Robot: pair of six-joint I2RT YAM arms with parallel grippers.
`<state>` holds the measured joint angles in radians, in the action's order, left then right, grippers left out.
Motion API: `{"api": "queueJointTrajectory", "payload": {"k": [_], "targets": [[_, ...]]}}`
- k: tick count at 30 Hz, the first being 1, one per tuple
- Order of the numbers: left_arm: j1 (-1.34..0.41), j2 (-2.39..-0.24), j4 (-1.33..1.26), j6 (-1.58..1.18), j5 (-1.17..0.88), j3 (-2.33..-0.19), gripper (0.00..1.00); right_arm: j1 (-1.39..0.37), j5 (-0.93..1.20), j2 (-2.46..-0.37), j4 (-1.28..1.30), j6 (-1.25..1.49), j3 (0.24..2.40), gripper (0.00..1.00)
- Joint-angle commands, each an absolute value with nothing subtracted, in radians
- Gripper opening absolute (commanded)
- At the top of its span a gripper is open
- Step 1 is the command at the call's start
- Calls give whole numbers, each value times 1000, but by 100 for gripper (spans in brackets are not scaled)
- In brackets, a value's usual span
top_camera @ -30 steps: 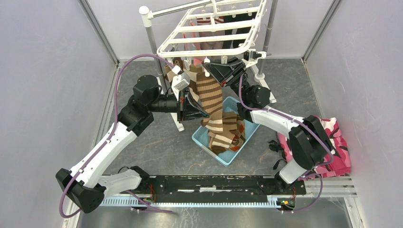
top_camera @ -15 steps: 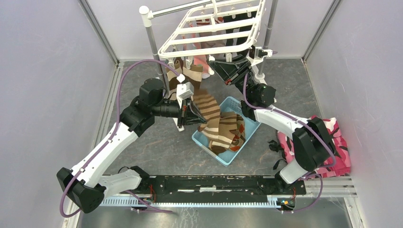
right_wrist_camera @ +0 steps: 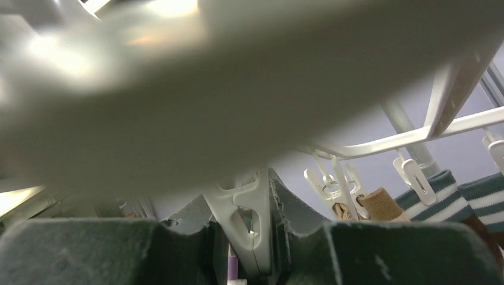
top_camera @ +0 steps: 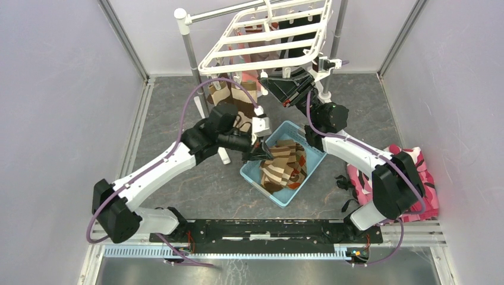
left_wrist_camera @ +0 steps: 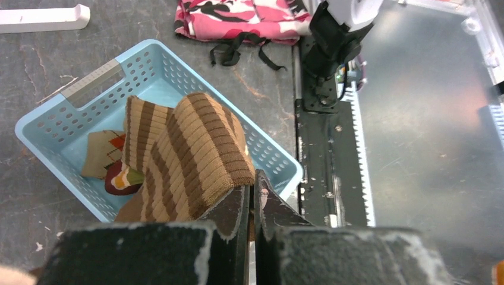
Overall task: Remove the socks clipped to the hanger
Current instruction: Place the sock in the bin.
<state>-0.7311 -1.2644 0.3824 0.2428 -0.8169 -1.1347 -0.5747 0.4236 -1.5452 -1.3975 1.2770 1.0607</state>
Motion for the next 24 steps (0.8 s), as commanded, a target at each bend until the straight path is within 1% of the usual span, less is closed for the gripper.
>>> {"api": "queueJointTrajectory", "payload": {"k": [1,6,11,17,23,24], "targets": [[-778,-1340,270,374,-709,-1173,2,-572,458,-1497,-1409,1256,1067,12],[-820,-1429,172,469,-603,-1156,2,-571,475,-1482,-1381,1245,1070,12],[-853,-1532,158,556,-573,-1201,2,-570,494,-1446,-1306,1189,1064,12],[-883,-1672,158,577,-516,-1267,2,-569,491,-1418,-1288,1182,1034,12],[-925,-1813,233,666,-377,-1325,2,-569,496,-1416,-1296,1207,1035,12],[-930,-1835,246,667,-361,-1333,4,-568,499,-1421,-1302,1215,1035,12]]}}
